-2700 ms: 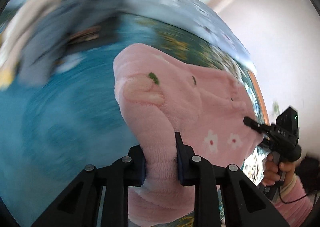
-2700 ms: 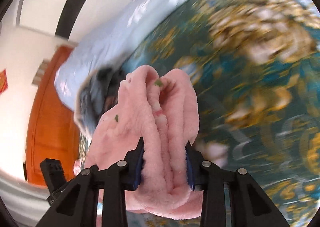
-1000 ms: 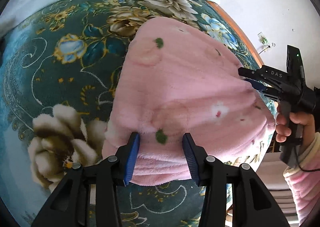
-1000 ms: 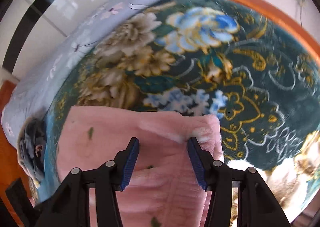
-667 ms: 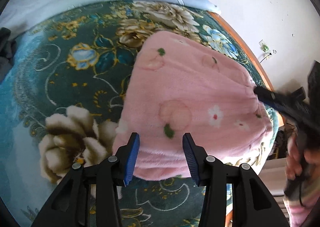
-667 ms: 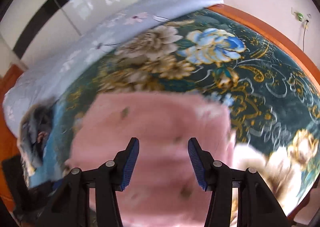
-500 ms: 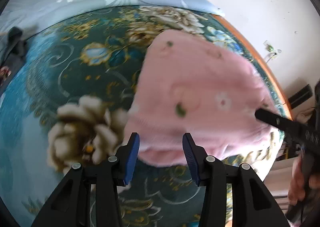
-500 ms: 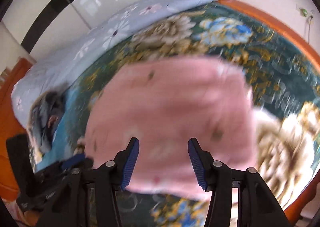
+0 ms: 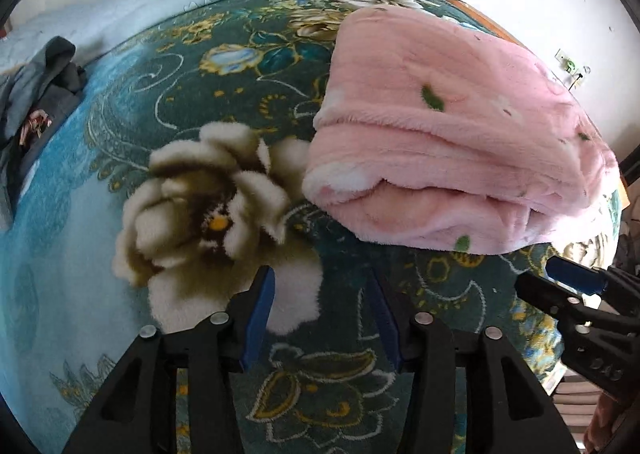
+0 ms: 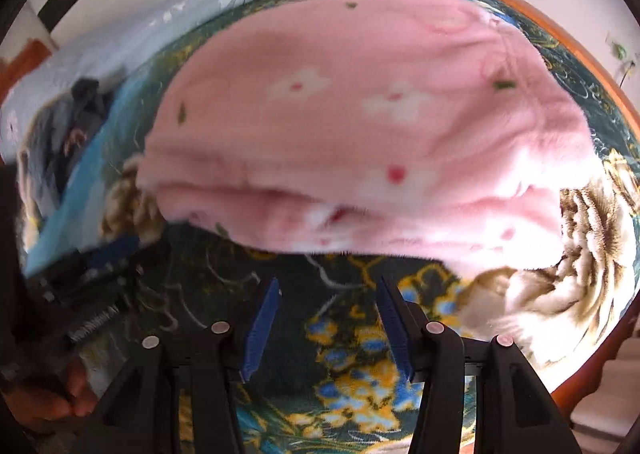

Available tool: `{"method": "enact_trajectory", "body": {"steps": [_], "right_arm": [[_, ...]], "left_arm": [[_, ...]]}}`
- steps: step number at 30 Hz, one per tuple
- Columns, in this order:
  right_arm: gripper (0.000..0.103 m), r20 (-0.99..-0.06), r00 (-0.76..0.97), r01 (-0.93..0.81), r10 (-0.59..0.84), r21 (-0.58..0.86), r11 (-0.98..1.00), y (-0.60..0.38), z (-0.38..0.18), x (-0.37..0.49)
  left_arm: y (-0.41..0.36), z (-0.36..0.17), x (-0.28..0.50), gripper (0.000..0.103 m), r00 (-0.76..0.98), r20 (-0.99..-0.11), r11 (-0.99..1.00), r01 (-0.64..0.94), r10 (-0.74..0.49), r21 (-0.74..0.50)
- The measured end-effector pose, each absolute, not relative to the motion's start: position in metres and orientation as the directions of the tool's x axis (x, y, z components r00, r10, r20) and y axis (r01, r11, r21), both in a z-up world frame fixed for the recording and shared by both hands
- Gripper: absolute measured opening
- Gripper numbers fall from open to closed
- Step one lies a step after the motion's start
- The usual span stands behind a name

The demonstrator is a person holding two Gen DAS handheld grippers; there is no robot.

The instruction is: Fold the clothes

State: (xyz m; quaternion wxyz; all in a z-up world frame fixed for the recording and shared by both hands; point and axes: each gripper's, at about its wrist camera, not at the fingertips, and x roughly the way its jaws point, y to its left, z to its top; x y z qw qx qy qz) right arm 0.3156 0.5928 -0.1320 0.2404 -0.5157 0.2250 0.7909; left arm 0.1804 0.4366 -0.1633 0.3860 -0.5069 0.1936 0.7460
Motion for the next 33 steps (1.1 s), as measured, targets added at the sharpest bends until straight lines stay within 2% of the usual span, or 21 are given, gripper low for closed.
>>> {"method": "enact_trajectory", "body": {"steps": [5,8,12,15,18,26,33], "right_arm": [[0.055,-0.905,-0.348,-0.692,0.243,0.073,-0.719,0.595,-0.150,0.311],[0.063,-0.883,-0.360,-0.728,0.301,0.065,-0.682,0.593,-0.156,0.311],[0.082,-0.855,-0.381,-0.743,0.352,0.057,-0.667,0.583,-0.161,0.308],[0.090,-0.840,-0.390,-0.748,0.378,0.049,-0.662,0.578,-0.165,0.306],[0.093,-0.826,-0.397,-0.752,0.401,0.043,-0.658,0.576,-0.168,0.308],[0.102,-0.806,-0.390,-0.766,0.445,0.016,-0.642,0.576,-0.173,0.310],[0.103,-0.793,-0.392,-0.770,0.466,0.006,-0.638,0.575,-0.174,0.313]], "left_arm": [[0.440,-0.171,0.181,0.057,-0.231,-0.902,-0.617,-0.786,0.365,-0.048],[0.440,-0.173,0.183,0.061,-0.257,-0.891,-0.605,-0.796,0.374,-0.024],[0.436,-0.177,0.181,0.073,-0.271,-0.876,-0.604,-0.797,0.398,-0.028],[0.432,-0.179,0.180,0.078,-0.281,-0.865,-0.603,-0.797,0.416,-0.031],[0.429,-0.182,0.178,0.083,-0.290,-0.853,-0.601,-0.798,0.434,-0.034],[0.424,-0.185,0.177,0.087,-0.294,-0.830,-0.590,-0.805,0.473,-0.051],[0.424,-0.187,0.178,0.087,-0.307,-0.819,-0.589,-0.807,0.486,-0.047]]}}
